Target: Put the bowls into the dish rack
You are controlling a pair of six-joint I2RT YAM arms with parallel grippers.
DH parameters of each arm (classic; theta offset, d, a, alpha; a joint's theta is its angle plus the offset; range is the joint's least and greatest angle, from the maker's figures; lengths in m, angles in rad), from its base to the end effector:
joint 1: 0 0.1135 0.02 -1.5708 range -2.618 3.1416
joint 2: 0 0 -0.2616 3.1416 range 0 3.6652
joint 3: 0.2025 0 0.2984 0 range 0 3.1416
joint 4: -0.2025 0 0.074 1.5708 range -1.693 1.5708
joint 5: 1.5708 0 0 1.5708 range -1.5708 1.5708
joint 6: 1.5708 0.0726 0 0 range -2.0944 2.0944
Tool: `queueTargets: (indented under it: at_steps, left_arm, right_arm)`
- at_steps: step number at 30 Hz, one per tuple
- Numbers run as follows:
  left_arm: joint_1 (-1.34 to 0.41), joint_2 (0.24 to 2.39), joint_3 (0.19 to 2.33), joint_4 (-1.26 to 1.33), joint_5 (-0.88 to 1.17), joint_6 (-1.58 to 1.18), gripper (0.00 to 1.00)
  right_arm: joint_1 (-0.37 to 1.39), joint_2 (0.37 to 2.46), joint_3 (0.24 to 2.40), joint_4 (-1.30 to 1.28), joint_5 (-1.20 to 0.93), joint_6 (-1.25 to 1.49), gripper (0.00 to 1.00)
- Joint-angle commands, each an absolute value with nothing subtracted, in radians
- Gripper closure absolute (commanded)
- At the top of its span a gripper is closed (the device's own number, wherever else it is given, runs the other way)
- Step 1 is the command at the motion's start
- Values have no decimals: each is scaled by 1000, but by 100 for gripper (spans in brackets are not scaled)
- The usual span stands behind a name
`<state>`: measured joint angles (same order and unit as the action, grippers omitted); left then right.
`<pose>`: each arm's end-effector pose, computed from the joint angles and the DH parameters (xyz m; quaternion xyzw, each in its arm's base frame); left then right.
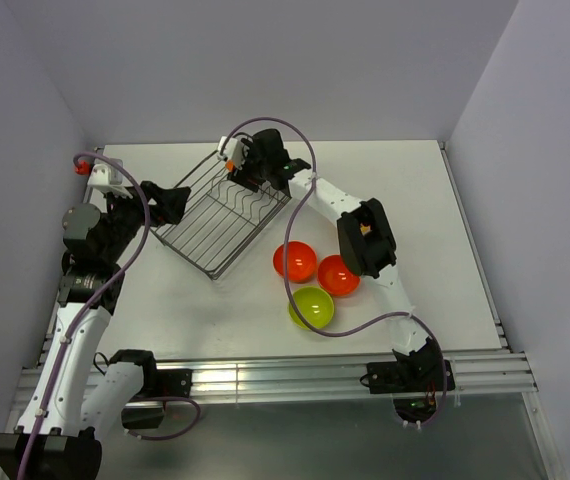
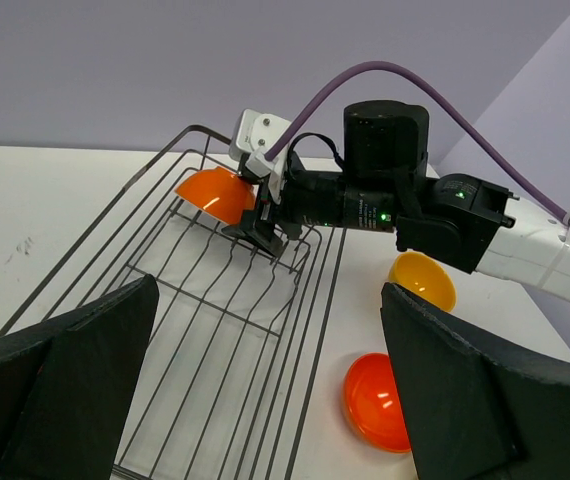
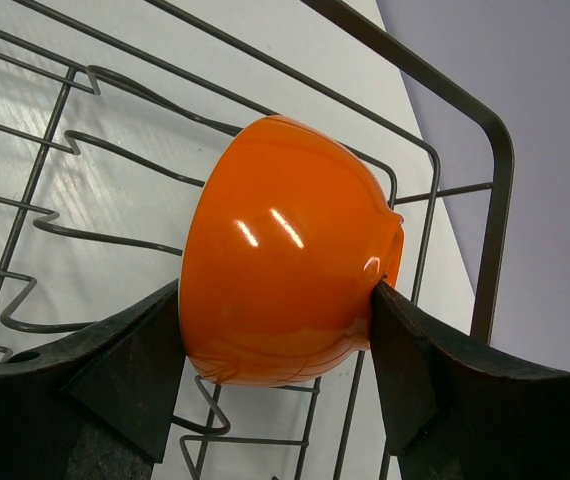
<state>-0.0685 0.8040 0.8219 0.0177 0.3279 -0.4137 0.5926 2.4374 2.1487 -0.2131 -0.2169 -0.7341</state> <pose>0.2701 -0.0420 0.3722 -0.0020 0.6951 -0.2796 0.6623 0.5252 0.3725 0.1875 -0.5702 0.6401 0.0571 0.5117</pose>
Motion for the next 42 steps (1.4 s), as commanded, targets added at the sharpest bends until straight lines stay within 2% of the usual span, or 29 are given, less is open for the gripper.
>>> queueTargets:
  at_steps: [1,3,4,7,25,30,37,42]
  left_arm:
    - [-63,793,819,49,353,-422,0]
    - [-61,798,821,49,357,-422,1]
    - [-61,798,821,49,357,-423,0]
    - [-61,798,819,54,360,-425,1]
    - [-61,810,856,23,379,-433,1]
    - [-61,828,902,-58,408,-410,1]
    - [-61,854,923,-117,498,-333,1]
    - [-61,882,913,-127,610,-276,2]
  right_arm:
    - [601,2428,2180,-178,-199,-739,32]
    - [603,2418,2172,-173,-196,-735,24]
    - [604,2413,2171,-175,-198,-735,14]
    - [606,2398,2171,-170,-201,-715,0]
    - [630,2224,2184,-176,-330,-536,0]
    - [627,2128,2166,-192,-371,-428,0]
    - [571,1910,2062,-273,-451,-201,0]
    - [456,1775,1918,-369,-528,-78,0]
